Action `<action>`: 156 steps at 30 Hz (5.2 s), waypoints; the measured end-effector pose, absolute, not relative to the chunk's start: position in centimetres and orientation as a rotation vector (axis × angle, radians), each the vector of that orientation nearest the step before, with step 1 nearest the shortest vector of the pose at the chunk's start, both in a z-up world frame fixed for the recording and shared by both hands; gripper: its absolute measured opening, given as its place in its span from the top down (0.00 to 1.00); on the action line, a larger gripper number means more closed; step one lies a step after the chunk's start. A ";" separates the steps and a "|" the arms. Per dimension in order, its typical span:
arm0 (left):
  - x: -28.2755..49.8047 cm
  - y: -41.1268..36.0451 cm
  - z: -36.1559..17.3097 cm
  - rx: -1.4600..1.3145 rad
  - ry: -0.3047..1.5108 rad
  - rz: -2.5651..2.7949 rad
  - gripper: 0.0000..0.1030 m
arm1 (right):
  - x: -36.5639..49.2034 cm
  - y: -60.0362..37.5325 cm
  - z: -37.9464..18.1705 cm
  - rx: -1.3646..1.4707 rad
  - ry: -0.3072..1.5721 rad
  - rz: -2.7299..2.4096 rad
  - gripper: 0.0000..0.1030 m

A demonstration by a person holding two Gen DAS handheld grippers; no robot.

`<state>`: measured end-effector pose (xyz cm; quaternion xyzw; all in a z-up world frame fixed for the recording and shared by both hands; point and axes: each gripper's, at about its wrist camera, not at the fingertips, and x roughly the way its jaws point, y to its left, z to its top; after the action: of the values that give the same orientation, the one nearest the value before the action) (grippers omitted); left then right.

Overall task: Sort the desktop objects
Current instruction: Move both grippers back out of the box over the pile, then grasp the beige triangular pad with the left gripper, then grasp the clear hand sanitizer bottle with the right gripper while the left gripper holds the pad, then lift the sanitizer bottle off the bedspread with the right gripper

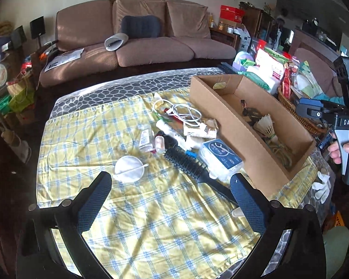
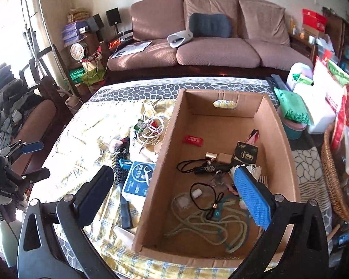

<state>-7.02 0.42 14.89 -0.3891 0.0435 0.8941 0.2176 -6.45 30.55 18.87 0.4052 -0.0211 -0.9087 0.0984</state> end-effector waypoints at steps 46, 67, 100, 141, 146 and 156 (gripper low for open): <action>-1.7 16.1 0.8 -1.230 0.325 2.230 0.07 | 5.9 31.4 11.2 1.150 -0.314 -2.629 0.32; -1.6 3.3 7.2 -1.155 0.089 2.298 0.62 | 5.8 27.6 11.8 1.155 -0.186 -2.588 0.32; -8.2 -6.7 4.6 -1.151 -0.074 2.340 0.62 | -26.2 11.2 5.5 1.540 -0.014 -2.378 0.50; -7.4 -6.2 6.9 -1.122 -0.100 2.326 0.62 | -22.0 9.4 4.4 1.639 -0.040 -2.242 0.71; -7.7 -6.6 6.4 -1.132 -0.122 2.321 0.62 | -22.4 8.7 2.1 1.677 -0.084 -2.225 0.80; -9.2 -3.9 9.9 -1.087 -0.095 2.303 0.62 | -20.5 11.6 8.8 1.498 -0.063 -2.301 0.82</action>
<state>-9.18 -3.86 9.86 -0.4079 -0.0355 0.8642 0.2925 -20.51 11.59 8.76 0.5348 -0.0225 -0.8215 0.1962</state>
